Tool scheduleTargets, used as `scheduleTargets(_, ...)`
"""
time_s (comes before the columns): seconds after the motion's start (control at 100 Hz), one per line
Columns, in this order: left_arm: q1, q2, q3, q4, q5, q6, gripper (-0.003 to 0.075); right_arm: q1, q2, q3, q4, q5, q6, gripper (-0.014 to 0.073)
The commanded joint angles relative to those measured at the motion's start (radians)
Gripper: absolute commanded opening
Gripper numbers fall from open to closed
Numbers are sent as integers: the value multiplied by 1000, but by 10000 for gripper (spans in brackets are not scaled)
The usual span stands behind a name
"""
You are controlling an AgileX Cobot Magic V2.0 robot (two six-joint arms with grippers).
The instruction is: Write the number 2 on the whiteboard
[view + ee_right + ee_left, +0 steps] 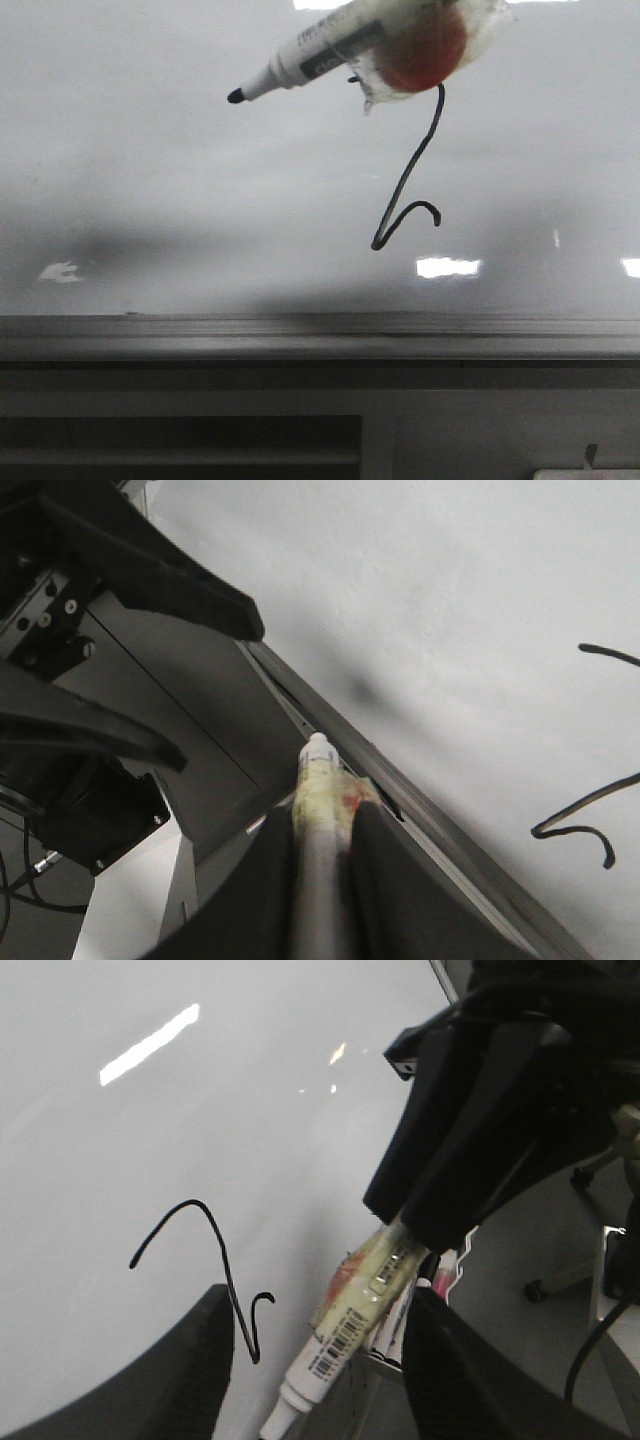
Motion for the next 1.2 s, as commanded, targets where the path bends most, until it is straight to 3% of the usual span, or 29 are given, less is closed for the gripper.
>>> scheduleTargets(0.0,-22,7,-36,-8,-18,12,369,-7,11,-52,37,31,-34,-46)
scheduleTargets(0.45,-74,50,-37,-6,-19,38,356,-7,11,-95,37,151,-64,-46)
scheduleTargets(0.59,-74,50,-37,-6,-19,38,253,-7,11,-95,37,155,-64,-46)
scheduleTargets(0.85,-74,50,-37,-6,-19,38,-8,-7,11,-95,37,166,-64,-47)
scheduleTargets(1.01,-74,49,-37,-6,-17,38,-20,-7,11,-95,37,166,-64,-43)
scheduleTargets(1.11,-74,49,-37,-6,-22,38,-20,-7,11,-95,37,166,-64,35)
scheduleTargets(1.19,-74,49,-37,-3,-28,38,-20,-7,11,-95,41,158,-60,211)
